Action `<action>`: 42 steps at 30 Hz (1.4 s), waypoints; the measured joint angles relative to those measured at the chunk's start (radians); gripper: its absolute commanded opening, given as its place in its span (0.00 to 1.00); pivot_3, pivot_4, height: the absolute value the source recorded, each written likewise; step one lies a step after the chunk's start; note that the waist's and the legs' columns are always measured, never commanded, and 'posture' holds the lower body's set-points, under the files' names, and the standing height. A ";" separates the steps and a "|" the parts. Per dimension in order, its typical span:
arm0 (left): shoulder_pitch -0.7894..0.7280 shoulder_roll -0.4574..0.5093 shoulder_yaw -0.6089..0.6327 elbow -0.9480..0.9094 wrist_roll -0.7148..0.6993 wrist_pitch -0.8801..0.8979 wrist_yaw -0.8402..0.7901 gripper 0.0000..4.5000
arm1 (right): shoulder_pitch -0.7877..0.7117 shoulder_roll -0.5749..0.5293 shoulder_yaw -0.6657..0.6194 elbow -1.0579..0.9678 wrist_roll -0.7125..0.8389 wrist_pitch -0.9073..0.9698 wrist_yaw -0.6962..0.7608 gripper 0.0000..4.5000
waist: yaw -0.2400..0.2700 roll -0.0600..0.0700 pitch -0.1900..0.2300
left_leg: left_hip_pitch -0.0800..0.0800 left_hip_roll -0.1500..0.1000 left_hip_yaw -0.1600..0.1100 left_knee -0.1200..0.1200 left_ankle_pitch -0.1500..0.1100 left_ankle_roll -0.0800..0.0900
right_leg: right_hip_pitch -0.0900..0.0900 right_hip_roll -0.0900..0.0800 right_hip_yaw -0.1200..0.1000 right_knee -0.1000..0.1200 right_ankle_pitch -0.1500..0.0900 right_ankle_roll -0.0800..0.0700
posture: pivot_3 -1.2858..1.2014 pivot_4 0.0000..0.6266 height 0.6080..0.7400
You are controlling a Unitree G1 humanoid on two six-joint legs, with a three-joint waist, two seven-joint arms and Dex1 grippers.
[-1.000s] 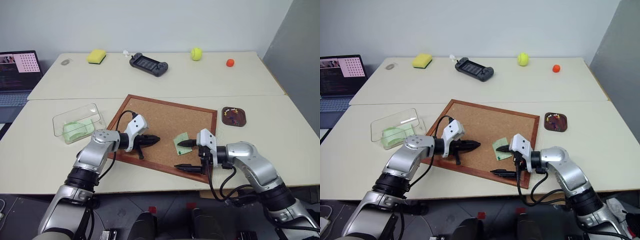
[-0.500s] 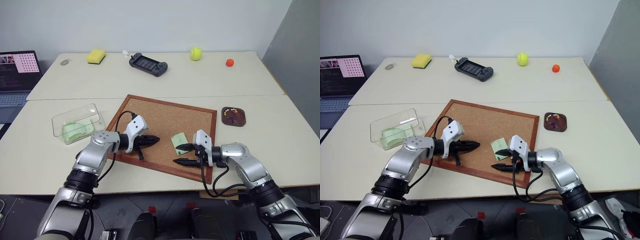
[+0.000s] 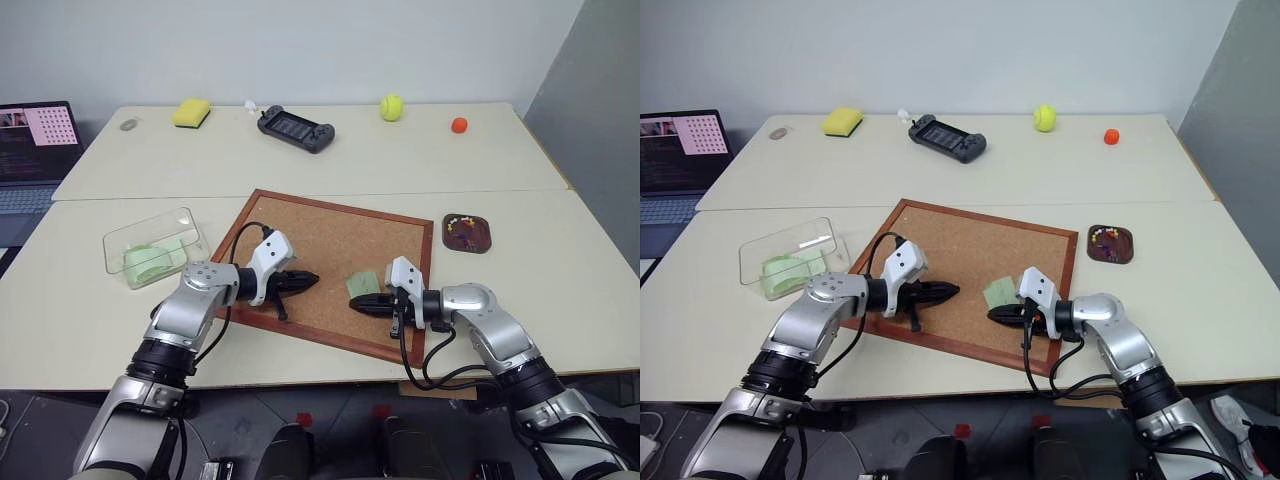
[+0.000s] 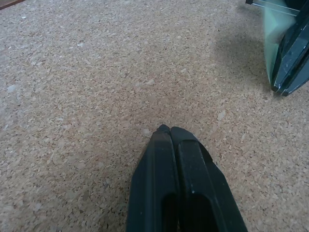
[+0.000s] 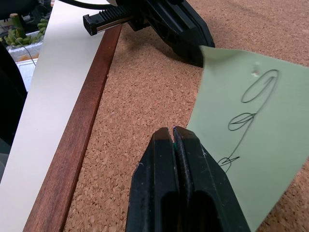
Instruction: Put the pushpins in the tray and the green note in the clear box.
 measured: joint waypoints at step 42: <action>-0.080 -0.118 0.401 -0.131 -0.653 0.750 0.127 0.80 | -0.076 -0.083 -0.049 -0.175 -0.121 -0.131 -0.055 0.00 | 0.001 -0.007 0.005 | -0.004 0.000 -0.007 0.000 0.000 -0.001 | -0.003 -0.002 -0.001 0.000 0.000 0.000 | 0.52 0.24 1.00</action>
